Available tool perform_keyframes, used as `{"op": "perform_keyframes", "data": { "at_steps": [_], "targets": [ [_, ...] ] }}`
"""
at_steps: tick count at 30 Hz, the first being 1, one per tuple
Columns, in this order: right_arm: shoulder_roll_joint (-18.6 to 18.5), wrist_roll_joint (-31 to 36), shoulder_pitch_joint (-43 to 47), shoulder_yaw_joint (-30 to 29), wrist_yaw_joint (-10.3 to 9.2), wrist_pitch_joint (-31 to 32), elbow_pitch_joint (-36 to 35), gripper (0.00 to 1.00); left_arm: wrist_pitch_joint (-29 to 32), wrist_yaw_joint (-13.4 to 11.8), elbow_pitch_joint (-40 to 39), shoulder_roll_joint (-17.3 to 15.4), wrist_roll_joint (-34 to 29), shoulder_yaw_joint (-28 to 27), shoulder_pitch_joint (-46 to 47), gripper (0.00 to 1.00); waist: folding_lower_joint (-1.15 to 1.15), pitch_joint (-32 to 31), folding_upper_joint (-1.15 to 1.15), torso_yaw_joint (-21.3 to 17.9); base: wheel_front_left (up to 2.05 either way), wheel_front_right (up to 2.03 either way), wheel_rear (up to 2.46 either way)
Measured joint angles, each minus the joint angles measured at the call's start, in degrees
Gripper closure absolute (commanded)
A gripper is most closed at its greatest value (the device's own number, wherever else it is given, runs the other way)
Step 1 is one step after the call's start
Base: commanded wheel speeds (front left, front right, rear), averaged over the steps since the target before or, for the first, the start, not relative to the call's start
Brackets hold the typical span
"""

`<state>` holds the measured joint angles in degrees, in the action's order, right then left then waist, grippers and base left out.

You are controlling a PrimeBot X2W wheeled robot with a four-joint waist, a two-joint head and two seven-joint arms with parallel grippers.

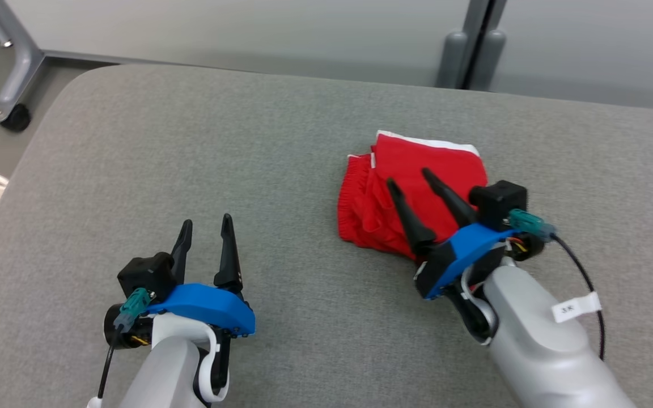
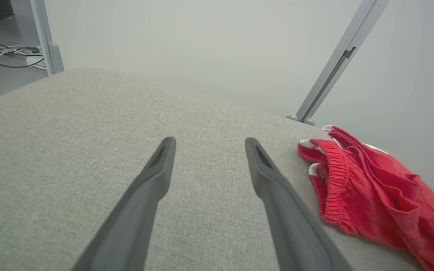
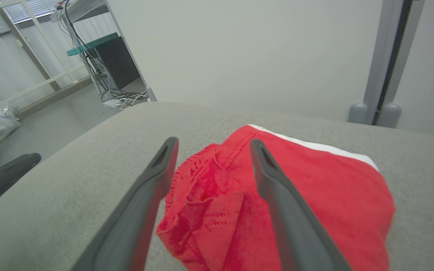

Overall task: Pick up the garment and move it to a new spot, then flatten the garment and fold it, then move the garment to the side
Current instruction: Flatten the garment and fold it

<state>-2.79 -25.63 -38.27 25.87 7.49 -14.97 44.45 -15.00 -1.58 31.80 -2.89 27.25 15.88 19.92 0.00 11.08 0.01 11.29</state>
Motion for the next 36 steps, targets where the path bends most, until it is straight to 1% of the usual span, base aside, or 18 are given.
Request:
{"op": "perform_keyframes", "data": {
  "at_steps": [2,6,9,13,14,17,20,26,30,35,36],
  "targets": [
    [-0.5,1.8,1.4,-3.8,0.0,0.0,-0.9,0.0,0.0,-0.2,-0.5,0.0,-1.2,-1.0,-0.4,0.0,0.0,-0.4,0.0,-1.2,0.0,0.0,0.0],
    [-1.8,7.0,5.5,-13.5,0.0,0.0,-3.3,0.0,0.0,-0.7,-1.8,0.0,-4.5,-3.5,-2.0,0.0,0.0,-1.4,0.0,-3.5,0.0,0.0,0.0],
    [-1.5,11.4,9.0,-20.1,0.0,0.0,-6.2,0.0,-0.1,-1.4,-3.0,0.0,-7.2,-5.2,-3.4,0.0,0.0,-2.2,0.0,-5.2,0.0,0.0,0.0],
    [-0.7,16.7,14.4,-27.3,0.0,0.0,-9.5,0.0,-0.1,-1.9,-4.2,0.1,-10.7,-7.5,-6.4,0.0,0.0,-3.8,0.0,-7.3,0.0,0.0,0.0],
    [-0.5,17.3,15.5,-28.2,0.0,0.0,-9.9,0.0,-0.1,-2.0,-4.3,0.0,-11.4,-7.8,-7.1,0.0,-0.01,-4.3,0.0,-7.7,0.0,0.0,0.0],
    [-0.3,18.3,18.1,-29.7,0.0,0.0,-10.5,0.0,-0.1,-1.9,-4.4,0.0,-12.9,-8.5,-9.4,0.0,-0.01,-5.7,0.0,-8.5,0.0,0.0,0.0],
    [-0.2,16.6,20.7,-29.0,-0.01,0.0,-10.0,0.0,-0.1,-2.0,-4.8,0.0,-13.7,-9.6,-12.1,0.0,-0.01,-7.3,0.0,-9.2,0.0,0.0,0.0],
    [-0.1,15.5,23.8,-28.0,0.0,0.0,-9.0,0.0,-0.1,-2.1,-5.8,0.0,-13.8,-9.9,-16.2,0.0,-0.01,-9.9,-0.01,-10.9,0.0,0.0,0.0],
    [-0.1,15.1,24.6,-27.7,0.0,0.0,-8.8,0.0,-0.1,-2.4,-6.1,0.0,-13.6,-9.9,-16.7,0.0,-0.01,-10.5,-0.01,-11.5,0.0,0.0,0.0],
    [-0.1,15.0,24.5,-27.0,0.0,0.0,-8.8,0.0,-0.1,-2.5,-6.5,0.0,-13.2,-9.3,-16.7,0.0,0.0,-9.7,-0.01,-11.3,0.0,0.0,0.0],
    [-0.1,15.0,24.3,-26.5,0.0,0.0,-8.7,0.35,-0.1,-2.5,-6.5,0.0,-13.1,-9.1,-16.3,0.0,-0.01,-9.3,-0.01,-11.0,0.0,0.0,0.0]
  ]
}}
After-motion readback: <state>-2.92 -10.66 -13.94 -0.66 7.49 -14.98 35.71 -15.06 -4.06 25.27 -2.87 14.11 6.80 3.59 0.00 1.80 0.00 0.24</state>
